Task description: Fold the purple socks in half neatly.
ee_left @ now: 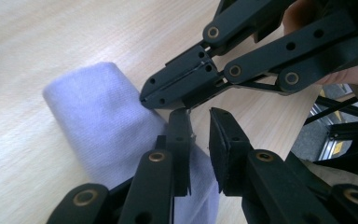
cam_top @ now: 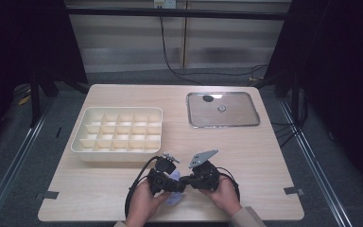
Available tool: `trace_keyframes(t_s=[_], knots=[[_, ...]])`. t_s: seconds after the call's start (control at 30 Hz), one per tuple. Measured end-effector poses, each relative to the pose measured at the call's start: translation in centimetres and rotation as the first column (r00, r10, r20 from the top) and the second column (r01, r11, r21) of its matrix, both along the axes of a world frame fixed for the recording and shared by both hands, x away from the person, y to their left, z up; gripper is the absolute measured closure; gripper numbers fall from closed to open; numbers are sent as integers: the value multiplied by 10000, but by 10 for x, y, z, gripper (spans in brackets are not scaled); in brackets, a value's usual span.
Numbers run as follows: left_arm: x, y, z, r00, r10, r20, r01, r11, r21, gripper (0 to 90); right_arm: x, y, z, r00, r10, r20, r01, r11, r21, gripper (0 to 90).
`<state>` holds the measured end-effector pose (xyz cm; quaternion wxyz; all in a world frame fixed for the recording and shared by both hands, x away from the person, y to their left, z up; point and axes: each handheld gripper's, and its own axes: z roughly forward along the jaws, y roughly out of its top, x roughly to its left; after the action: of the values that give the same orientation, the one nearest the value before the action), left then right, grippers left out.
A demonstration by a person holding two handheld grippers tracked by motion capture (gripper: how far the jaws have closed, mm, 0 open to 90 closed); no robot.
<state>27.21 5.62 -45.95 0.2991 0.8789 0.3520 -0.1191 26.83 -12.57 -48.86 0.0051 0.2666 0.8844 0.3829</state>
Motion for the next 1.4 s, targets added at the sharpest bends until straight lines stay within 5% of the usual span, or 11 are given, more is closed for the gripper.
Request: trace_keyframes(t_s=[0.4, 0.8, 1.4], knots=[[0, 24, 14, 9992, 241, 311, -254, 9988, 414, 804, -1, 1, 1, 10000, 21, 39, -21, 10000, -23, 900], [3, 15, -9, 9999, 43, -107, -36, 9984, 560, 858, -2, -2, 1, 10000, -70, 31, 70, 9999, -102, 900], [10, 34, 23, 9988, 443, 218, -447, 9988, 211, 803, -4, -2, 1, 10000, 55, 25, -55, 9999, -97, 900]])
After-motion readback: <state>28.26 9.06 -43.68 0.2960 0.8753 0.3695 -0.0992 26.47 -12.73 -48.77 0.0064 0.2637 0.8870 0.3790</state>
